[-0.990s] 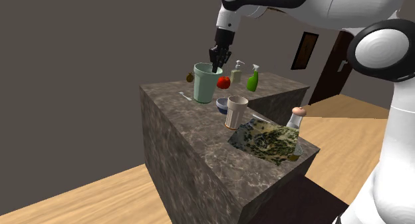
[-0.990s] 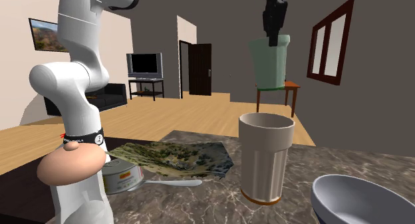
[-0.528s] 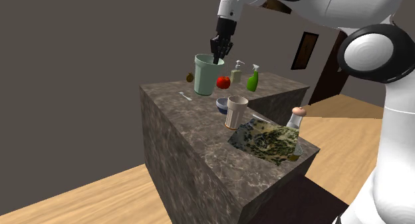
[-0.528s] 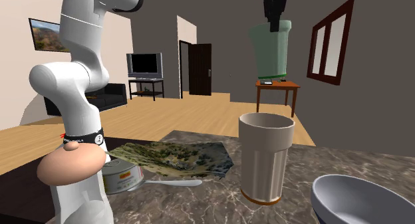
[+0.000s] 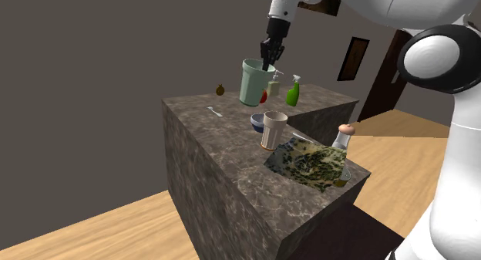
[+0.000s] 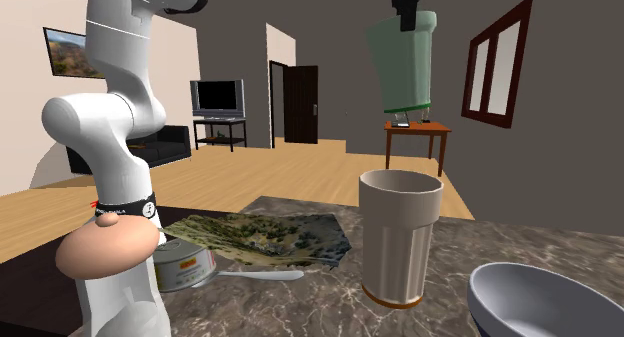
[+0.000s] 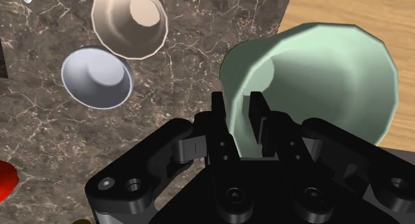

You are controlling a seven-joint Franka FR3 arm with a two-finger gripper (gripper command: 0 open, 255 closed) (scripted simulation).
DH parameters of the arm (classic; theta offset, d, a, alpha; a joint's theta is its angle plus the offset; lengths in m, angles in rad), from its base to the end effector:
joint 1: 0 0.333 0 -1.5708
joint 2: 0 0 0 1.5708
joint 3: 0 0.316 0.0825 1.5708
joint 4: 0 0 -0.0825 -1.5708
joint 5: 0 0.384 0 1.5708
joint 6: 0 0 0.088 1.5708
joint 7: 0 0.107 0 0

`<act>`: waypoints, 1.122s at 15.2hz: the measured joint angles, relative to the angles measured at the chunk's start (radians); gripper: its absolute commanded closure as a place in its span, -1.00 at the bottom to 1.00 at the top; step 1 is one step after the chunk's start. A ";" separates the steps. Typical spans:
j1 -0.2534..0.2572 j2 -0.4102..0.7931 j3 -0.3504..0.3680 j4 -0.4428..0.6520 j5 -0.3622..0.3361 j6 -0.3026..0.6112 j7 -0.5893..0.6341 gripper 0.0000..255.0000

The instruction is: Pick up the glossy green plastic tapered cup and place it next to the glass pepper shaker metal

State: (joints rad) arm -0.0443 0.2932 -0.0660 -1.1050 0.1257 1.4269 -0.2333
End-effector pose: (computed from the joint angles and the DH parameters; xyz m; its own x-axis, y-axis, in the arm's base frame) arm 0.6238 -0.0462 0.6554 0.9883 0.1427 0.0534 0.1473 -0.9845 -0.0948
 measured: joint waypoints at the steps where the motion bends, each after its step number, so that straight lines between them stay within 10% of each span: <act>1: -0.017 0.001 -0.008 0.004 0.003 -0.004 -0.023 1.00; 17: -0.270 0.013 -0.136 0.022 0.047 -0.056 -0.387 1.00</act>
State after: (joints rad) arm -0.3138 0.3065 -0.2025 -1.0826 0.1726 1.3712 -0.6199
